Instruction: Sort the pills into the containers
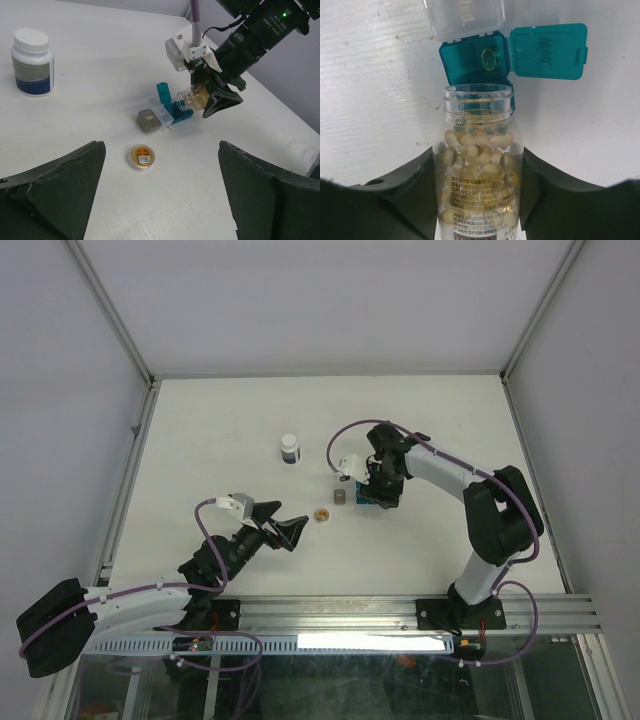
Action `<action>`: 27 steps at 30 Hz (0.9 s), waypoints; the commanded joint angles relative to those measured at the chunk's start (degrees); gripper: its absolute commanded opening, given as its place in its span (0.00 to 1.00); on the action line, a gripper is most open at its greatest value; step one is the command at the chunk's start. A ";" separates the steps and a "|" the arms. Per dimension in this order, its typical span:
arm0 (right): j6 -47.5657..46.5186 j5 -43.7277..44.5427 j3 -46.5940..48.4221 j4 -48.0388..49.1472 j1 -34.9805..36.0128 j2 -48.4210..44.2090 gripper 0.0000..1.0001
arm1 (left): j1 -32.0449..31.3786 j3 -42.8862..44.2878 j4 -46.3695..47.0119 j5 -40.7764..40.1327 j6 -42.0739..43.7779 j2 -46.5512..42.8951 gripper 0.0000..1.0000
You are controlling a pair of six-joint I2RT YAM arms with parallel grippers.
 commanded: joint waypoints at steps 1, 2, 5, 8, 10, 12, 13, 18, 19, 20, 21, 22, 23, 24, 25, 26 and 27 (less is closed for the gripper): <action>0.82 -1.56 2.20 -0.50 0.16 -2.18 0.00 | 0.26 -0.71 1.68 0.77 -0.46 -0.69 0.99; 0.48 0.94 -0.01 2.77 0.28 -3.05 0.00 | 0.26 -0.92 2.07 0.67 -0.50 -0.57 0.99; 0.88 -1.85 1.88 -1.41 0.33 -2.37 0.00 | 0.26 -0.83 2.20 0.81 -0.37 -0.34 0.99; 0.23 2.27 -0.18 2.61 0.48 -3.24 0.00 | 0.26 -0.81 2.96 0.74 -0.15 0.00 0.99; 0.93 -1.36 1.77 -1.55 0.52 -2.78 0.00 | 0.26 -0.36 2.20 0.96 -0.15 0.10 0.99; 0.20 1.87 -1.68 3.83 0.76 -4.34 0.00 | 0.26 -0.48 2.62 0.96 -0.24 0.14 0.99; 0.42 2.86 -0.59 3.02 0.75 -3.50 0.00 | 0.26 -0.53 3.01 0.92 -0.10 0.22 0.99; 0.39 2.44 -0.52 1.68 0.66 -3.42 0.00 | 0.26 -0.65 2.96 0.87 -0.03 -0.04 0.99; 0.94 -0.47 1.37 -1.56 0.62 -2.90 0.00 | 0.26 -0.56 2.66 0.97 -0.10 -0.10 0.99; 0.91 -1.53 1.09 -0.85 0.71 -3.63 0.00 | 0.26 -0.38 2.20 1.01 -0.27 -0.10 0.99; 0.57 0.70 -1.14 3.06 0.75 -4.80 0.00 | 0.26 -0.51 2.24 0.89 -0.32 -0.08 0.99; 0.27 3.18 -2.44 4.91 0.75 -4.91 0.00 | 0.26 -0.72 3.19 0.75 -0.17 0.17 0.99; 0.76 2.17 -0.06 1.76 0.70 -3.88 0.00 | 0.26 -0.68 3.21 0.92 -0.08 0.28 0.99; 1.21 -0.45 1.37 -1.11 0.53 -3.26 0.00 | 0.26 -0.46 2.50 1.10 -0.15 0.19 0.99; 0.81 -0.55 -0.04 0.51 0.48 -3.86 0.00 | 0.26 -0.29 2.13 1.19 -0.30 0.11 0.99; 0.38 2.35 -2.21 3.96 0.57 -4.60 0.00 | 0.22 -0.44 2.49 1.07 -0.26 0.08 0.99; 0.37 3.69 -1.70 3.74 0.59 -4.29 0.00 | 0.26 -0.73 3.05 0.93 -0.12 0.12 0.99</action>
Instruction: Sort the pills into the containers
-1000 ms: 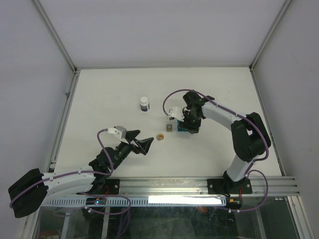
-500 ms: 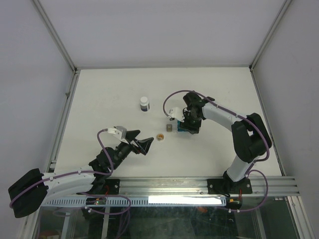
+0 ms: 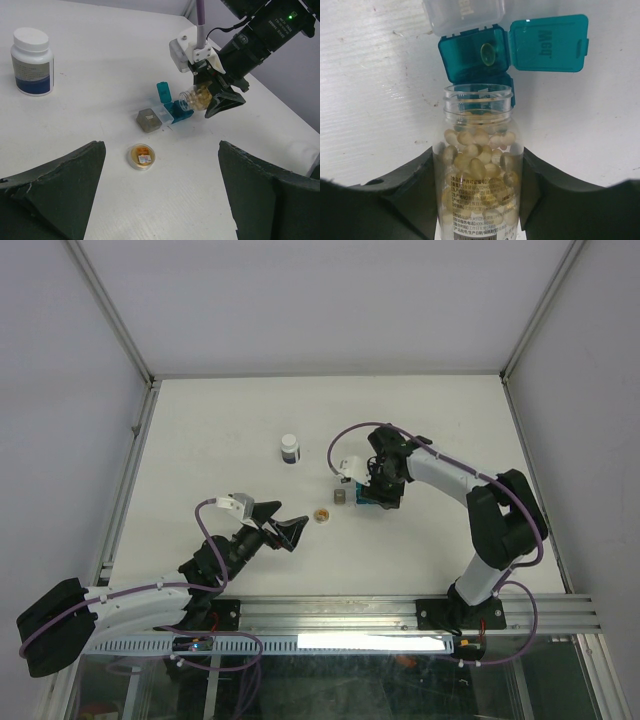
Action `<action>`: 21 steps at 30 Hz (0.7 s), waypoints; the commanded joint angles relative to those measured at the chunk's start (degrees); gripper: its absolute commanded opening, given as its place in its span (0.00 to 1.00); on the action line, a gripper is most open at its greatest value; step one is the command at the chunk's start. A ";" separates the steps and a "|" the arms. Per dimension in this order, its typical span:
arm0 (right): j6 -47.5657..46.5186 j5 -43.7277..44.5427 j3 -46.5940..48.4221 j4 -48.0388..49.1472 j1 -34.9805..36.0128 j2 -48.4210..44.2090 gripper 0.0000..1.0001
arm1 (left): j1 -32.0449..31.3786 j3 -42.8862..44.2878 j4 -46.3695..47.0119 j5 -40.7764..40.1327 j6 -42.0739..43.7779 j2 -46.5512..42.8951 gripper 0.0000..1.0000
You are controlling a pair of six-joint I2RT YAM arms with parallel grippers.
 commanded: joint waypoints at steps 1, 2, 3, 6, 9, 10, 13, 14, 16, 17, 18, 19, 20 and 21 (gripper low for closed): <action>0.65 0.23 2.66 -0.85 0.17 -1.76 0.00 | 0.26 -0.64 2.79 0.94 -0.12 -0.11 0.99; 0.90 -1.96 3.03 -2.10 0.05 -1.95 0.00 | 0.26 -0.55 2.27 1.02 -0.32 -0.27 0.99; 0.54 -0.62 0.77 1.24 0.02 -2.89 0.00 | 0.26 -0.73 2.28 1.01 -0.53 -0.35 0.99; 1.06 -0.56 2.91 -1.24 0.03 -1.68 0.00 | 0.26 -0.84 2.88 0.93 -0.36 -0.27 0.99; 0.19 2.32 -1.29 4.77 0.29 -3.91 0.00 | 0.26 -0.89 2.86 0.84 -0.46 -0.19 0.99; 0.65 2.79 0.16 1.60 0.35 -2.95 0.00 | 0.22 -0.92 3.25 0.85 -0.33 -0.14 0.99; 0.07 1.81 -0.18 4.23 0.17 -3.76 0.00 | 0.26 -0.73 2.67 1.07 -0.60 0.06 0.99; -0.41 3.95 -1.14 4.82 0.12 -3.18 0.00 | 0.26 -0.89 3.52 0.99 -0.47 0.43 0.99; 1.11 -1.59 3.55 -2.05 0.00 -1.50 0.00 | 0.26 -0.58 3.27 1.28 -0.46 0.62 0.99; 1.05 -1.21 2.80 -0.35 0.13 -2.57 0.00 | 0.26 -0.48 2.71 1.40 -0.62 0.60 0.99; 0.51 1.46 0.28 3.61 0.34 -3.49 0.00 | 0.26 -0.60 2.89 1.27 -0.66 0.61 0.99; 0.33 2.44 -0.15 2.97 0.43 -3.21 0.00 | 0.26 -0.85 3.47 1.17 -0.54 0.59 0.99; 1.03 -0.31 2.82 -0.75 0.54 -2.49 0.00 | 0.26 -0.85 3.33 1.26 -0.52 0.45 0.99; 1.18 -2.29 3.01 -1.70 0.54 -2.86 0.00 | 0.26 -0.80 2.79 1.24 -0.62 0.15 0.99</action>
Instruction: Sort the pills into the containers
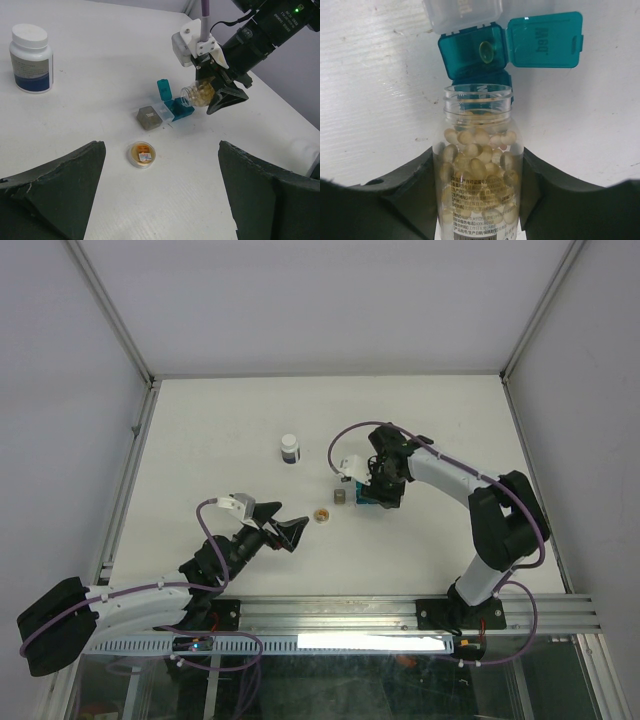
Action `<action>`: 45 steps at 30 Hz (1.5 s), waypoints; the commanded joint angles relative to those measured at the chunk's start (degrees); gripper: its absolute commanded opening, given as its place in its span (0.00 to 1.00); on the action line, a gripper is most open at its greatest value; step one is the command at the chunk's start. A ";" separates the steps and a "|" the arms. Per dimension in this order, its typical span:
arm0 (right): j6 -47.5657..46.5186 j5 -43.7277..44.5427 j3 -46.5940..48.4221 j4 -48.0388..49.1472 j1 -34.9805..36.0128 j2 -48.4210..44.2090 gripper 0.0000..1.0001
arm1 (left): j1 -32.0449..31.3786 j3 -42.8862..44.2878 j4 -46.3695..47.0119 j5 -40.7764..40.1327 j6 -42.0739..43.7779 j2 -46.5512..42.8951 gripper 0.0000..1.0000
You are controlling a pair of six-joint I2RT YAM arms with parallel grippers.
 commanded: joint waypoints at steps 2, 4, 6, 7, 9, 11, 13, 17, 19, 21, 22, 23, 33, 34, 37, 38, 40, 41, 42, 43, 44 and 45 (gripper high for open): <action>-0.51 2.10 -0.76 4.37 0.53 -3.74 0.00 | 0.26 -0.91 3.40 0.84 -0.49 -0.41 0.99; 0.80 -1.47 3.95 -2.33 0.57 -1.46 0.00 | 0.26 -0.85 3.36 1.05 -0.34 -0.11 0.99; 0.16 0.24 0.57 1.53 0.84 -3.08 0.00 | 0.26 -0.58 2.79 1.22 -0.53 -0.08 0.99; -0.34 2.60 -0.60 3.84 0.89 -3.21 0.00 | 0.26 -0.76 3.52 1.10 -0.38 0.07 0.99; 1.00 -1.86 3.53 -2.62 0.95 -1.66 0.00 | 0.26 -0.73 3.14 1.21 -0.48 -0.15 0.99; 0.08 0.89 -0.11 3.05 1.24 -3.35 0.00 | 0.26 -0.94 3.06 1.02 -0.65 -0.40 0.99; 0.89 0.97 2.34 -1.91 1.31 -1.44 0.00 | 0.26 -0.99 3.33 1.08 -0.40 -0.60 0.99; -0.10 4.09 -0.88 3.78 0.92 -2.34 0.00 | 0.26 -1.09 3.39 0.94 -0.36 -0.68 0.99; 1.69 -1.90 4.60 -3.65 1.03 -0.70 0.00 | 0.26 -0.79 2.54 1.21 -0.47 -0.93 0.99; 0.14 3.15 -0.97 4.65 1.33 -2.91 0.00 | 0.26 -1.07 2.69 0.94 -0.50 -0.81 0.99; 0.25 3.37 -0.06 4.00 1.25 -2.18 0.00 | 0.26 -1.18 3.50 0.92 -0.33 -0.76 0.99; 1.16 0.32 3.10 -0.51 1.25 -0.99 0.00 | 0.24 -1.09 3.03 1.02 -0.29 -1.01 0.99; 1.67 0.34 3.50 -2.38 1.62 -0.01 0.00 | 0.26 -0.74 2.91 1.19 -0.07 -0.63 0.99; 1.26 -0.21 2.58 -0.62 1.78 -0.95 0.00 | 0.26 -0.64 2.54 1.25 -0.22 -0.59 0.99; 1.22 1.79 2.21 0.25 1.89 -1.20 0.00 | 0.26 -0.82 3.56 1.11 -0.07 -0.29 0.99; 1.55 -0.78 2.85 -1.66 1.92 -1.24 0.00 | 0.26 -0.64 2.74 1.25 -0.15 -0.36 0.99; 0.07 3.21 -1.41 5.04 1.90 -2.48 0.00 | 0.22 -0.71 3.15 1.10 -0.17 -0.33 0.99; 0.55 4.84 0.23 3.15 1.94 -1.40 0.00 | 0.26 -0.77 3.35 1.14 -0.04 -0.33 0.99; 1.78 -0.18 3.15 -1.61 2.00 -0.55 0.00 | 0.26 -0.69 3.00 1.20 -0.07 -0.43 0.99; 1.93 -1.62 2.99 -2.36 2.06 -1.33 0.00 | 0.26 -0.54 2.35 1.29 -0.22 -0.63 0.99; 1.24 2.02 -0.61 2.68 2.14 -2.91 0.00 | 0.26 -0.64 2.59 1.24 -0.36 -0.62 0.99; -0.15 4.92 -2.27 6.39 1.77 -3.04 0.00 | 0.26 -0.87 3.28 1.08 -0.29 -0.56 0.99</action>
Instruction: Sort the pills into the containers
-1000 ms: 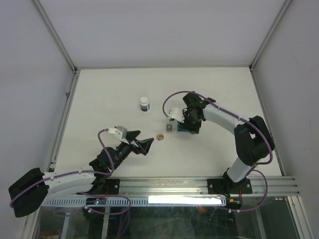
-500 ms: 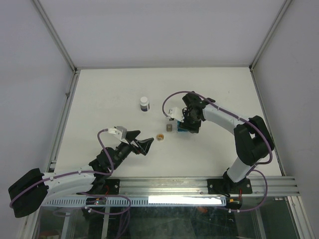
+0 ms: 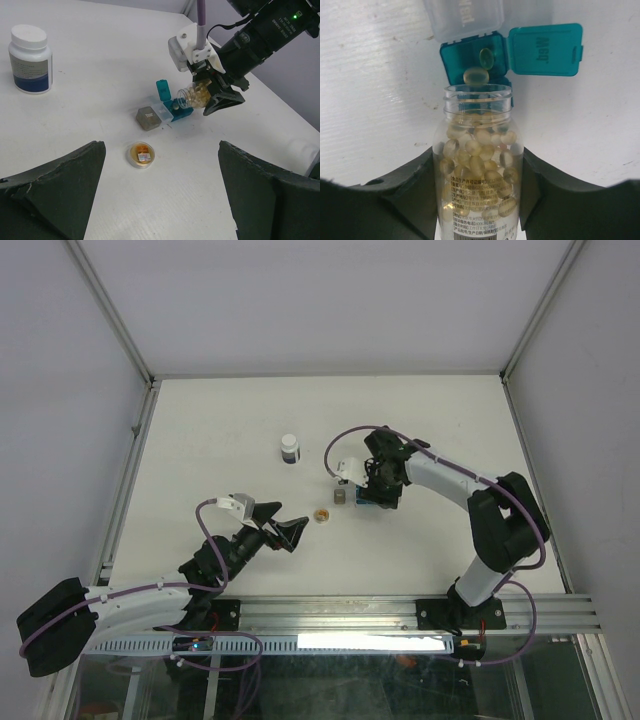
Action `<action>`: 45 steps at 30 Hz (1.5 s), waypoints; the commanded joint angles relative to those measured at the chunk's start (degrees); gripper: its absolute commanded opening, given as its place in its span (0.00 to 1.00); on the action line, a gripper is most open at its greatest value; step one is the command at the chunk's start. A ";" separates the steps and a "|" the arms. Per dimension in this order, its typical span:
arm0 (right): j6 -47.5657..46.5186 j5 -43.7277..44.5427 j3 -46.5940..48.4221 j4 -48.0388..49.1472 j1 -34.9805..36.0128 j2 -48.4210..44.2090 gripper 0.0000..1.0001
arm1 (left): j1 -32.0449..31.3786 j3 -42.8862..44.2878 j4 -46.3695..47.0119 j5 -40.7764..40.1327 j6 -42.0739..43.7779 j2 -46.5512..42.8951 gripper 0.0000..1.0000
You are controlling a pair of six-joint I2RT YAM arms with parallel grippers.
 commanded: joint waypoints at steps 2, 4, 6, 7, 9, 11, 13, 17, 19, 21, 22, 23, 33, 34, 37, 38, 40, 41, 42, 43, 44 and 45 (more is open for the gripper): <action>0.84 -0.21 2.85 -1.19 -0.53 0.10 0.00 | 0.26 -0.87 3.29 1.04 -0.21 -0.16 0.99; 0.38 0.48 0.99 2.24 0.08 -1.20 0.00 | 0.26 -0.74 2.44 1.07 -0.43 -0.45 0.99; 0.04 1.29 0.44 2.94 -0.13 -1.35 0.00 | 0.26 -1.03 3.27 0.83 -0.33 -0.44 0.99; 0.25 0.63 1.31 1.80 -0.31 -0.87 0.00 | 0.26 -1.03 3.19 0.89 -0.39 -0.58 0.99; 0.35 0.19 1.16 1.71 -0.35 -0.57 0.00 | 0.26 -0.89 2.65 1.02 -0.44 -0.82 0.99; 0.34 -0.22 0.99 1.97 -0.35 -0.96 0.00 | 0.26 -1.00 2.69 0.85 -0.44 -0.91 0.99; 0.50 -0.88 0.82 2.00 -0.35 -1.43 0.00 | 0.26 -1.02 2.65 0.85 -0.44 -0.92 0.99; 0.63 -1.17 0.56 1.86 -0.35 -2.09 0.00 | 0.26 -1.02 2.68 0.85 -0.48 -0.83 0.99; 0.88 -2.08 0.79 1.22 -0.35 -2.54 0.00 | 0.24 -0.87 2.73 1.00 -0.51 -0.59 0.99; 1.21 -3.07 0.98 0.87 -0.26 -3.44 0.00 | 0.26 -0.88 2.69 1.11 -0.62 -0.45 0.99; 1.21 -3.59 0.79 1.14 -0.26 -4.22 0.00 | 0.26 -0.81 2.80 1.11 -0.69 -0.32 0.99; 1.31 -3.61 0.48 1.59 -0.30 -4.43 0.00 | 0.26 -0.80 2.86 1.18 -0.69 -0.19 0.99; 2.16 -3.14 2.33 -0.50 -0.35 -3.69 0.00 | 0.26 -0.69 2.53 1.64 -0.79 0.05 0.99; 2.39 -4.00 3.01 -1.25 -0.35 -4.05 0.00 | 0.27 -0.71 2.55 1.64 -0.79 0.12 0.99; 1.81 -2.03 -0.10 3.34 -0.35 -5.08 0.00 | 0.27 -0.66 3.10 1.64 -0.75 0.50 0.99; 1.68 0.03 0.52 2.97 -0.35 -2.68 0.00 | 0.26 -0.52 3.07 1.82 -0.54 0.57 0.99; 2.87 -2.33 3.58 -2.22 -0.34 -0.97 0.00 | 0.26 -0.16 2.09 2.24 -0.53 0.46 0.99; 2.64 -2.80 1.94 0.01 -0.17 -2.93 0.00 | 0.26 -0.18 1.93 2.14 -0.60 0.26 0.99; 2.07 -1.50 -0.53 4.33 -0.15 -4.76 0.00 | 0.26 -0.41 2.16 1.93 -0.66 0.14 0.99; 1.65 0.32 -1.83 5.86 -0.22 -5.17 0.00 | 0.26 -0.74 2.62 1.78 -0.63 0.00 0.99; 2.04 0.33 -0.51 3.17 -0.24 -4.18 0.00 | 0.24 -0.83 2.82 1.80 -0.59 -0.08 0.99; 2.59 -1.98 2.27 -0.50 -0.25 -2.98 0.00 | 0.26 -0.64 2.41 1.95 -0.61 -0.20 0.99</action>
